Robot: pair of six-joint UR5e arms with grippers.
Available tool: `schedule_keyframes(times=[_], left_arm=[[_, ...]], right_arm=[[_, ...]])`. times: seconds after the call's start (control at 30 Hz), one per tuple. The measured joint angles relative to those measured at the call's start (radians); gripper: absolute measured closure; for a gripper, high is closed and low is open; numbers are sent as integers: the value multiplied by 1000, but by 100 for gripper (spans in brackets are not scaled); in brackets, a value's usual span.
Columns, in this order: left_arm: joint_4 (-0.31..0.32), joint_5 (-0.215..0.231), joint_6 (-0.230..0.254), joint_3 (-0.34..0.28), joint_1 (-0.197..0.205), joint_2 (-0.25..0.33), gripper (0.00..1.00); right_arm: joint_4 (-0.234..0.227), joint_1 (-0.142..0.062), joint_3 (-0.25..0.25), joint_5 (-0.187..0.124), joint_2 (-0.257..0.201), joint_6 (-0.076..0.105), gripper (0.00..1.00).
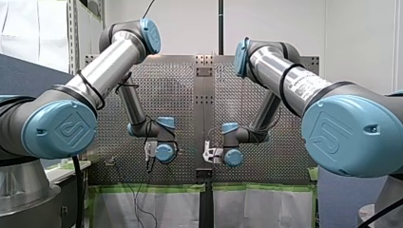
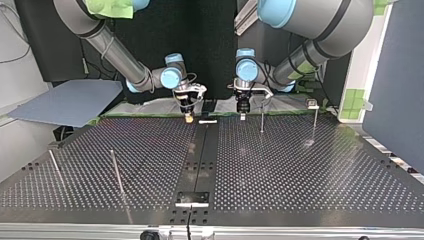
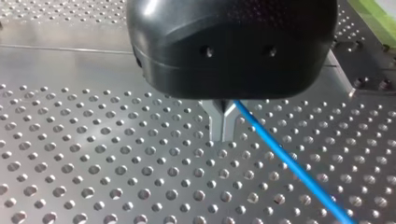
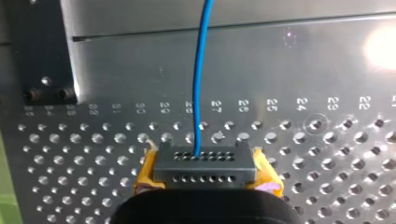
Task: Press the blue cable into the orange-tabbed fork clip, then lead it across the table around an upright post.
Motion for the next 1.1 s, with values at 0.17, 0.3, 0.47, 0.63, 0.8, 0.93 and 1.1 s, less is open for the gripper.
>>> schedule_keyframes(times=[0.17,0.3,0.47,0.63,0.8,0.93,1.1], left_arm=[[-25,2,4,0,-9,37,100],[-58,2,-1,0,-23,72,100],[-105,2,-18,0,-45,124,100],[-142,-1,-25,0,-63,177,100],[-157,-4,-25,0,-77,230,100],[-158,-5,-25,0,-80,268,100],[-159,-21,-39,0,-95,288,100]], right_arm=[[33,-3,-1,0,-39,-14,100],[74,-2,-1,-1,-84,-20,100],[121,4,0,-1,-133,-22,100],[169,7,3,-2,-180,-23,100],[204,3,24,0,-233,-23,100],[210,-3,48,5,-274,-22,100],[224,-3,60,10,-326,-20,100]])
